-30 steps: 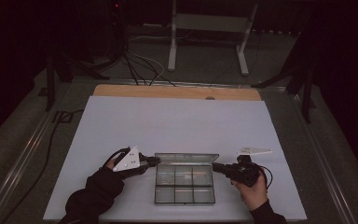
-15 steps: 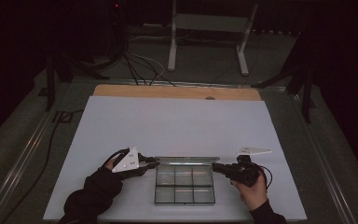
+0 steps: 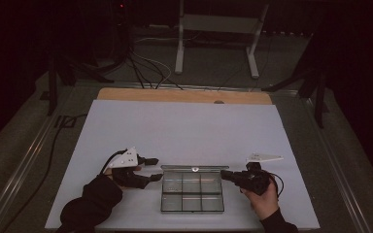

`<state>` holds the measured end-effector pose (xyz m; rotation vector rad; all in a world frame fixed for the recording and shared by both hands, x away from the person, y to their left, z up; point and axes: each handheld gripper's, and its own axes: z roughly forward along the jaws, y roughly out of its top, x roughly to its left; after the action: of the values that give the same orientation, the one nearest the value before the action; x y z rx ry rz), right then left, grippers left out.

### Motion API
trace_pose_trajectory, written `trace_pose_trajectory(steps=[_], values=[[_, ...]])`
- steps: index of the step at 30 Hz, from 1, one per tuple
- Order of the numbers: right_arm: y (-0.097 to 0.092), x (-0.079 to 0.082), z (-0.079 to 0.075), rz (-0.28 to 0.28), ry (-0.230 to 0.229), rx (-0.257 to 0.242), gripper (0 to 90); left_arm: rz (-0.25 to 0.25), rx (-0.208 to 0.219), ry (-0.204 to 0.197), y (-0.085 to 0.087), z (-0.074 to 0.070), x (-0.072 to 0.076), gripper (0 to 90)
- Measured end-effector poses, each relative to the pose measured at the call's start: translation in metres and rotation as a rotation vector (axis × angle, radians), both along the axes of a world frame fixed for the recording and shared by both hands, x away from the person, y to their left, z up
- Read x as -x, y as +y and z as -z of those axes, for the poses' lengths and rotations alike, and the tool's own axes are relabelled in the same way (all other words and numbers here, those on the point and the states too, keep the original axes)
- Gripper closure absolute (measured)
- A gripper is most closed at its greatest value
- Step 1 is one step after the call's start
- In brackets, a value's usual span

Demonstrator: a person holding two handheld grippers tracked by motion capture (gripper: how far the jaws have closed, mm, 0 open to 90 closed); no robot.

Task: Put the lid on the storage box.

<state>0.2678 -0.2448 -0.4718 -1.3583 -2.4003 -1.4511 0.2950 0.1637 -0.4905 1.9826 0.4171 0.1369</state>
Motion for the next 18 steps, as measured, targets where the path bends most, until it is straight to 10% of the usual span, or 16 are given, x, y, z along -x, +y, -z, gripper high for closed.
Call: trace_pose_trajectory(steps=[8, 12, 18], values=[[0.002, 0.001, 0.001, -0.008, 0.001, 0.013, 90.0, -0.022, 0.054, 0.138, 0.011, -0.005, 0.002, 20.3], [0.003, 0.003, 0.001, -0.013, 0.001, 0.021, 90.0, -0.001, 0.06, 0.146, 0.013, -0.006, 0.005, 3.1], [0.004, 0.008, 0.003, -0.023, 0.0, 0.04, 90.0, -0.015, 0.098, 0.153, 0.018, -0.005, 0.005, 0.7]])
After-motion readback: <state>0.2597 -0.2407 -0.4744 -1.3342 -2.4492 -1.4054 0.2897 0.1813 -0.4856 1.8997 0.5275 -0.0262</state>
